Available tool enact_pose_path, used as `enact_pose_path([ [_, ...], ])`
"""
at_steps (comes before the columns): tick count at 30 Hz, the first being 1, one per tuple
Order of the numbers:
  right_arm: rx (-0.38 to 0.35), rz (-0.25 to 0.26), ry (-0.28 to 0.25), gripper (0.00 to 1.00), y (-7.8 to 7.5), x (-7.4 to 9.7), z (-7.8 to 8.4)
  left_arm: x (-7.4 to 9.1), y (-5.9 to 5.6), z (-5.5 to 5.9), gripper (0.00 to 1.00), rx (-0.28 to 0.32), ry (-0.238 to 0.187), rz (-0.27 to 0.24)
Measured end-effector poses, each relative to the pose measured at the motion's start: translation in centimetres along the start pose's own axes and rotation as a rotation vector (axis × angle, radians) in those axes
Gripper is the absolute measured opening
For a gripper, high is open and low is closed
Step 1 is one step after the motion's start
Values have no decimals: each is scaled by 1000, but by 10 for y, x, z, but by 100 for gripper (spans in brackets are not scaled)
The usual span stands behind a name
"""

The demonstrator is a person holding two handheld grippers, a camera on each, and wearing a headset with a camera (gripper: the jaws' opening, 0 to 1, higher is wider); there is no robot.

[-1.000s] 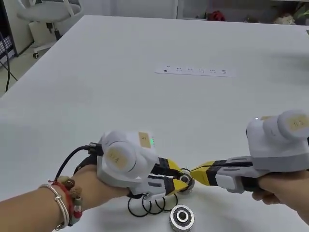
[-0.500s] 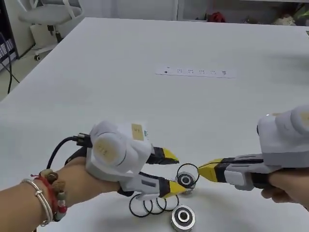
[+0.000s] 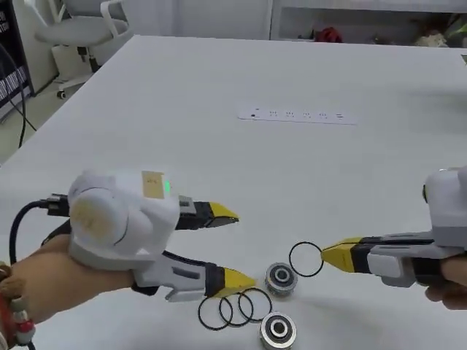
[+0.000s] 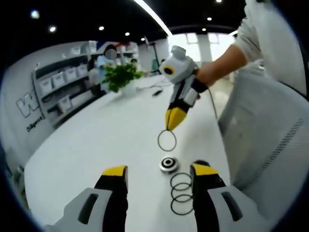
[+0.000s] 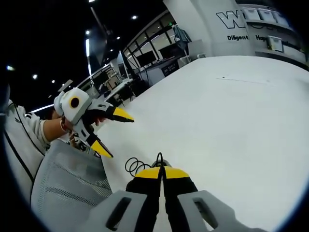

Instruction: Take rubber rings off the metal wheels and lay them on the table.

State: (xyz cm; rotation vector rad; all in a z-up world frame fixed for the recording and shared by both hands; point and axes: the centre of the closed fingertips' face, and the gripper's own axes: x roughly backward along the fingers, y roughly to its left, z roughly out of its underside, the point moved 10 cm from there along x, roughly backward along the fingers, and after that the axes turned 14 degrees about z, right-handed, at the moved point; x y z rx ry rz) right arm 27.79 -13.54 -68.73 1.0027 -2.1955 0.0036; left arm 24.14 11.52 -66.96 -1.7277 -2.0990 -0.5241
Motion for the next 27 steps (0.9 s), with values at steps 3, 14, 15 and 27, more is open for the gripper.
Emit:
enact_pose_path([
  [3, -9, -2, -7, 0, 1, 6, -1, 12, -4, 0, 55, 6, 5, -33],
  [14, -17, -12, -27, 0, 14, 20, -5, 54, -27, 11, 63, 47, 4, -93],
  [15, -17, -15, -27, 0, 15, 21, -5, 57, -29, 12, 64, 56, -3, -95],
  [27, 0, -42, -23, 0, 43, 24, -5, 80, -49, 26, 70, 107, -22, -123],
])
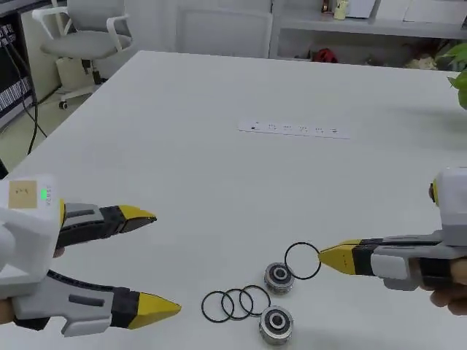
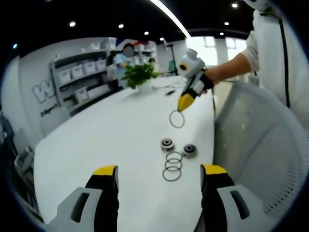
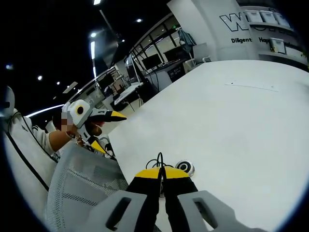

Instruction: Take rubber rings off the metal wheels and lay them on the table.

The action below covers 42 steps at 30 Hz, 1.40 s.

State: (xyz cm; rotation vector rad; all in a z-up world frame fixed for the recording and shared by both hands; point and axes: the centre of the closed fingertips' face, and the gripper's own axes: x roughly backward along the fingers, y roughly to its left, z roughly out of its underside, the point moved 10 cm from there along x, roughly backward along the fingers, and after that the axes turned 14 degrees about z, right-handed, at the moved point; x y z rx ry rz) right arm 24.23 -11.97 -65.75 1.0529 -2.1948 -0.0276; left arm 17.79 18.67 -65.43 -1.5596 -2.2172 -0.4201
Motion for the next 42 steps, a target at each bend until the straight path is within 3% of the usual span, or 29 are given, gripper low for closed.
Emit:
enact_pose_path([
  [5, 7, -17, 4, 0, 12, -1, 1, 5, -6, 6, 71, 28, -1, 1],
  [17, 21, -49, 19, 0, 35, -7, 3, 18, -17, 17, 71, 33, 20, -2],
  [42, 48, -72, 60, 0, 75, -36, 0, 35, -19, 34, 71, 28, 2, 21],
])
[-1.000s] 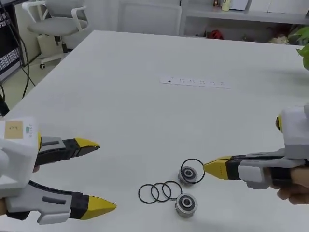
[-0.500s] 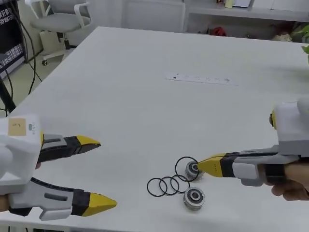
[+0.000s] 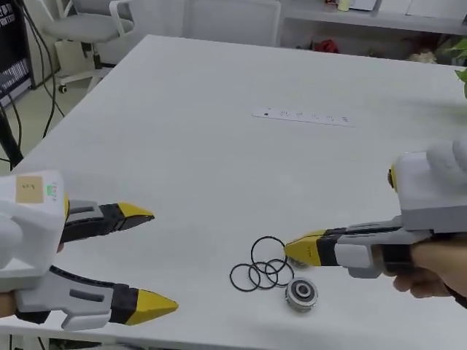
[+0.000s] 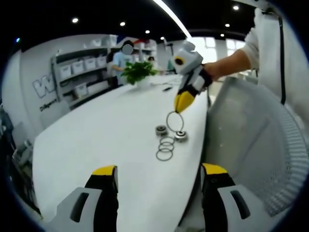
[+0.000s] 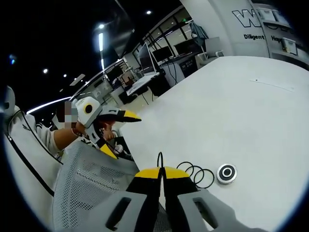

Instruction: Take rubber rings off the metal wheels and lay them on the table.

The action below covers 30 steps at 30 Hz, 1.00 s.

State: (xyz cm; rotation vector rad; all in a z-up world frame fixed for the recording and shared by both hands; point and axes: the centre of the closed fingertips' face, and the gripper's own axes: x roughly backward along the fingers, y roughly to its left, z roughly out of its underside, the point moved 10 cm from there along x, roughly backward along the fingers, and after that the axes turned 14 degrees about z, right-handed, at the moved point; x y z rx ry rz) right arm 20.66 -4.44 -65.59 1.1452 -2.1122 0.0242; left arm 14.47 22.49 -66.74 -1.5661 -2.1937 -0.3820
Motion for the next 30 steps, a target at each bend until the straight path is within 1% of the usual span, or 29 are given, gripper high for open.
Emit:
enact_pose_path([
  [9, 7, -7, 22, 0, 8, -14, -1, 3, 0, 3, 71, -8, 0, 3],
  [16, 17, -6, 58, 0, 11, -28, 2, 5, 1, 4, 71, -11, -8, 3],
  [18, 17, -8, 66, 0, 11, -31, 2, 5, 0, 5, 71, -13, -5, 3],
  [20, 17, -8, 69, 0, 12, -34, 2, 6, 0, 5, 71, -10, -11, 2],
  [23, 18, -7, 75, 0, 12, -39, 1, 7, -1, 4, 71, 1, -29, 2],
  [30, 16, 0, 101, 0, 8, -51, 2, 9, 1, 7, 70, 0, -30, -3],
])
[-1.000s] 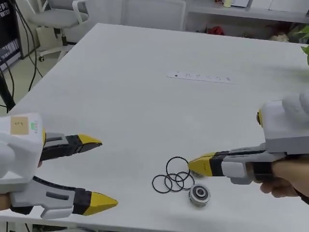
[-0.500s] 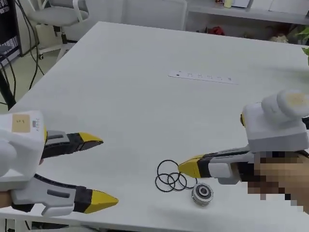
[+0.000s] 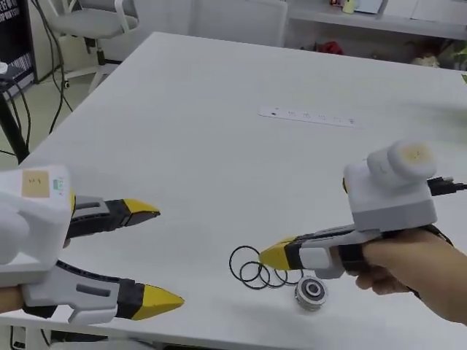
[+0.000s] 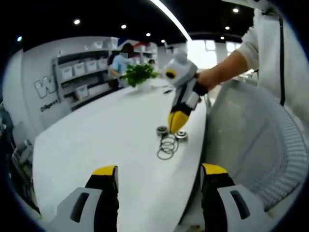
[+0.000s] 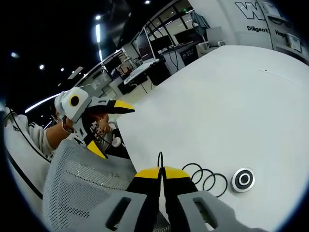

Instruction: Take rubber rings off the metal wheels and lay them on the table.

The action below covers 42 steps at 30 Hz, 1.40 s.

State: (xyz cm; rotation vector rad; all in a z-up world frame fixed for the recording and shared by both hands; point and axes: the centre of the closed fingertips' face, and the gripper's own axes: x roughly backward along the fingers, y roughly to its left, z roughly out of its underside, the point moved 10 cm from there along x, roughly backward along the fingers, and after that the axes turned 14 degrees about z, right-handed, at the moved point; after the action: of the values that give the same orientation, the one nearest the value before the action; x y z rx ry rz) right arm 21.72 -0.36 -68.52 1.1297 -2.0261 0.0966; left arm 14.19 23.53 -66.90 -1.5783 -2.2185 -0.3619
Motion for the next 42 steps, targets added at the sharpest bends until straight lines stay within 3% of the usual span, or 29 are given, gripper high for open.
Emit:
enact_pose_path([
  [9, 3, 8, 21, 0, 4, -10, 1, 3, 4, 3, 70, 6, -11, -3],
  [32, -4, 75, 119, 0, -13, -39, 9, 7, 20, 11, 69, 21, -16, -5],
  [42, 4, 87, 134, 0, -19, -44, 9, 3, 22, 14, 68, 29, -15, 5],
])
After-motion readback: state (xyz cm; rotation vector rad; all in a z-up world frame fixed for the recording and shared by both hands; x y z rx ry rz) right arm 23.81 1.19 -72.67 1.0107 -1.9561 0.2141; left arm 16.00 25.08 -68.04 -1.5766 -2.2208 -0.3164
